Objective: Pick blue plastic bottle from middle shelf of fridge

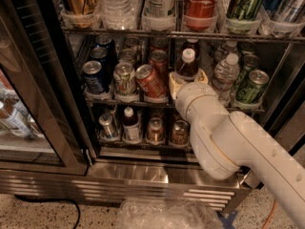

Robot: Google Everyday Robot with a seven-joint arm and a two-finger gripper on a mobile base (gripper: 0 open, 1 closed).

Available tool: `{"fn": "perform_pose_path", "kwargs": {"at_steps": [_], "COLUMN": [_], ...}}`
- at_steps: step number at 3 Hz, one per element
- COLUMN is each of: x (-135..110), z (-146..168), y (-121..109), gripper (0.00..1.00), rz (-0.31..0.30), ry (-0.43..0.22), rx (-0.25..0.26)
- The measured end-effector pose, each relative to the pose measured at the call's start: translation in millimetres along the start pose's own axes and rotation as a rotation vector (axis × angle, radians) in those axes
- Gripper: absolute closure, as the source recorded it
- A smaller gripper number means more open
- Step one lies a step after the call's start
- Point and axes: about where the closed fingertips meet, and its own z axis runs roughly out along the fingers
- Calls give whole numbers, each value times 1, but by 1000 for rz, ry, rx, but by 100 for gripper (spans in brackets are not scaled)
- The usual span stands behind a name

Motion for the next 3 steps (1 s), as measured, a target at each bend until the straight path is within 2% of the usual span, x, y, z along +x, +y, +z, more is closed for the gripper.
{"fn": "perform_pose_path", "kwargs": {"at_steps": [3], "x": [-5], "z": [-14], "y": [5], "gripper": [100], "rz": [-25], "ry": [-13], "rx": [-9]}}
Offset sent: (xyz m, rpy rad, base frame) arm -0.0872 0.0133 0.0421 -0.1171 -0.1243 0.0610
